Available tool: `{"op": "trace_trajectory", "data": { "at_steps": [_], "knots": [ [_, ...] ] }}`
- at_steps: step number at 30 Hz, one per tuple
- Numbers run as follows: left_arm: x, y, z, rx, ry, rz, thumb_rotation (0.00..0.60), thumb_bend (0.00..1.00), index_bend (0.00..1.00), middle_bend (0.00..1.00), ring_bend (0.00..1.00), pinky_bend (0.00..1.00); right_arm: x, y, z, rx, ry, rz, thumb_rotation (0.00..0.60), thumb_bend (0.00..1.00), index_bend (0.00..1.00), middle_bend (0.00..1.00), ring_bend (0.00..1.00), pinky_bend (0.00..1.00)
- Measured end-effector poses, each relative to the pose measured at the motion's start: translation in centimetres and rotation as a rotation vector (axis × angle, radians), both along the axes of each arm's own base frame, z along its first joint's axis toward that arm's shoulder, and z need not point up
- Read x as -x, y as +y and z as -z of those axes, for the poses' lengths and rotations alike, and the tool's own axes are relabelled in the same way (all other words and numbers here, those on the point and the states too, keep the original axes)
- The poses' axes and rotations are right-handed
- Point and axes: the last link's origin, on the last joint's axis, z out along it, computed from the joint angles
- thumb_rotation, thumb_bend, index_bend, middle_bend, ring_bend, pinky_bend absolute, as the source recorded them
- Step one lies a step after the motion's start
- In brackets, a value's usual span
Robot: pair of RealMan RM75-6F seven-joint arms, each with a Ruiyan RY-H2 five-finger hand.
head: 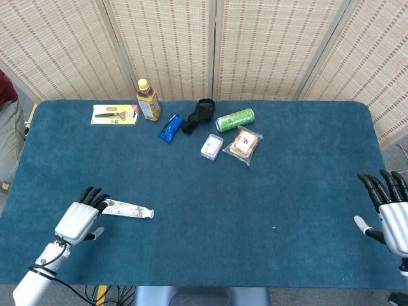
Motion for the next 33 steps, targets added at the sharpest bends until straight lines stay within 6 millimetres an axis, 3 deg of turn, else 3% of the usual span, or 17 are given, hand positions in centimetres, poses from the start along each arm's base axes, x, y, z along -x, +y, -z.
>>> {"op": "trace_trajectory", "data": {
  "at_steps": [18, 33],
  "knots": [
    [-2.7, 3.0, 7.0, 0.071, 0.0, -0.06, 0.6, 0.22, 0.33, 0.17, 0.07, 0.02, 1.3, 0.0, -0.6, -0.013, -0.006, 0.041, 0.6, 0.13, 0.14, 0.19, 0.0, 0.06],
    [-3.3, 4.8, 8.7, 0.055, -0.014, -0.103, 0.6, 0.22, 0.36, 0.17, 0.07, 0.02, 2.1, 0.1, -1.1, -0.014, -0.012, 0.057, 0.6, 0.13, 0.14, 0.19, 0.0, 0.06]
  ]
}}
